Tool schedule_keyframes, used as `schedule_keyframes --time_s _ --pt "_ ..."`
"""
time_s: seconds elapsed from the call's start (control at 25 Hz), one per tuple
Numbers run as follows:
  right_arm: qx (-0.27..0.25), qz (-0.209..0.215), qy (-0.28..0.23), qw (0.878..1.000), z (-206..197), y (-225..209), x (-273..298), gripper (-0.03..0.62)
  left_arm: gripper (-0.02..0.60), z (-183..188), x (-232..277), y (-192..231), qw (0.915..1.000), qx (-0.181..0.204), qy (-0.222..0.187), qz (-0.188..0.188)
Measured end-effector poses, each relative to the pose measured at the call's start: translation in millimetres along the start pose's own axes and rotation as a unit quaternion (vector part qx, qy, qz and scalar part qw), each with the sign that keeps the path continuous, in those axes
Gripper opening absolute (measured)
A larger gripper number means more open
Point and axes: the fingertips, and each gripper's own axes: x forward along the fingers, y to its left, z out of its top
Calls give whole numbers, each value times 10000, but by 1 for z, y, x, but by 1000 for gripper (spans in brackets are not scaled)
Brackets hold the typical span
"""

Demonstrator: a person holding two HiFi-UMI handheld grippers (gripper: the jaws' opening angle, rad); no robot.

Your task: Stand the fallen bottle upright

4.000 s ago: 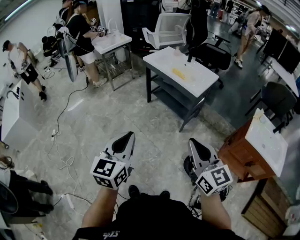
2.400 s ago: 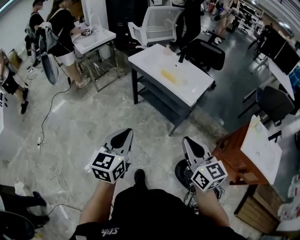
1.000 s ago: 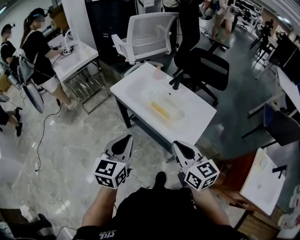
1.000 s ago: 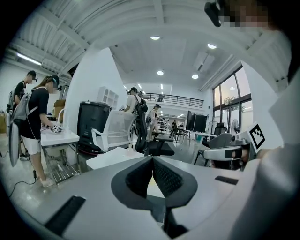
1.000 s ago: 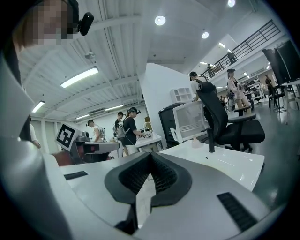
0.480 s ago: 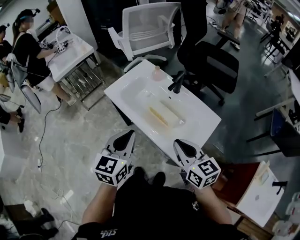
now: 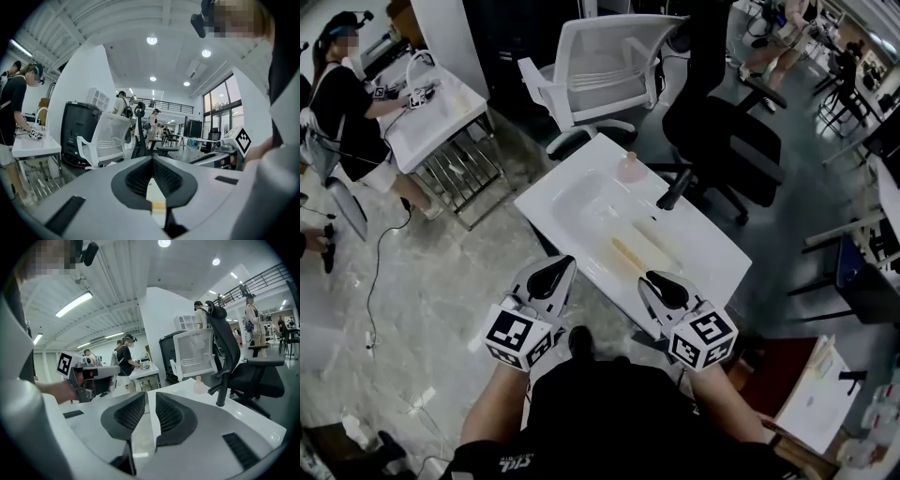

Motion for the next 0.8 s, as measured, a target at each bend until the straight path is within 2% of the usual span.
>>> schedule_keyframes --time_s 0.12,0.36,0.56,0.8 --pt "-29 -162 56 9998 3 -2 18 89 15 -2 3 22 9999 -87 62 -74" --pt "38 -427 188 9989 6 -9 48 94 15 -19 13 53 9986 -169 486 -110" --pt "-82 -460 620 9970 -9 -24 74 130 15 -32 35 70 9968 -219 726 -243" --pt "-328 -450 1143 9919 -36 -67 115 167 15 -51 72 91 9935 -221 1093 -222"
